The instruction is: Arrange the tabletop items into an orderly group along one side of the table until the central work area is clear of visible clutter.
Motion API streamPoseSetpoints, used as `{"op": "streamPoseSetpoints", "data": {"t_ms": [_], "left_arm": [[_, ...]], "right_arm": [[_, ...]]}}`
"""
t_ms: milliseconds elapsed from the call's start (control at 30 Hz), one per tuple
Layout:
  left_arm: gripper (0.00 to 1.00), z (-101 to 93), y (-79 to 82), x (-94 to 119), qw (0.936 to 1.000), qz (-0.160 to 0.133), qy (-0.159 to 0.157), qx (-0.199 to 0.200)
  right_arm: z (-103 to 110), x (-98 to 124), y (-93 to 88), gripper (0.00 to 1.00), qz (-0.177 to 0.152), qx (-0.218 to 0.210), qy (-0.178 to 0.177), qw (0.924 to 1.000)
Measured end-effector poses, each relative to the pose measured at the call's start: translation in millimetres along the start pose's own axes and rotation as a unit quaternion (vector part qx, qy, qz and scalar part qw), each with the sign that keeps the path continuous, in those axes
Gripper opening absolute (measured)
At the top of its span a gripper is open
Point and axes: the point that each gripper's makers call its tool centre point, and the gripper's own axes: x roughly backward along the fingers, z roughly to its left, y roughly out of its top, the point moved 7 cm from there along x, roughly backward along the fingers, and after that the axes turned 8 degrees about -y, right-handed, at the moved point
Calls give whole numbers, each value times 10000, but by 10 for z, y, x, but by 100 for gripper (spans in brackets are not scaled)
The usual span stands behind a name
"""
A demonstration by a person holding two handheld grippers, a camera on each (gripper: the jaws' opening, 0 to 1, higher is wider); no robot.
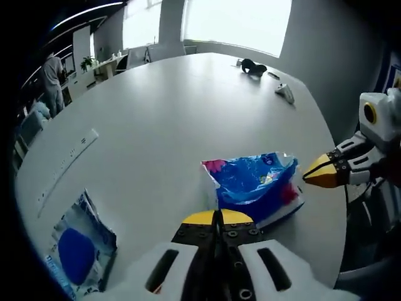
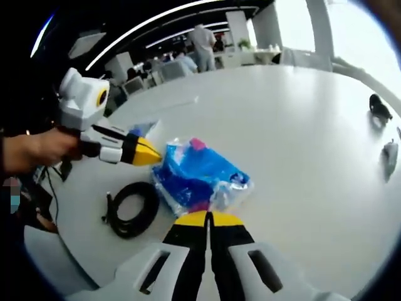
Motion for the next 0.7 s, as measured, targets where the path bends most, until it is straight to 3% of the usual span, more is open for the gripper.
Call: {"op": "streamPoseSetpoints", "data": {"t_ms": [333,700], "left_arm": [[0,94,91,192,9978,-450,222,431],[0,185,72,298,9936,-670,479,768]], "right_arm": [[34,-72,229,0,-120,232,117,9996],[56,-213,475,0,-195,581,229,9979]]}}
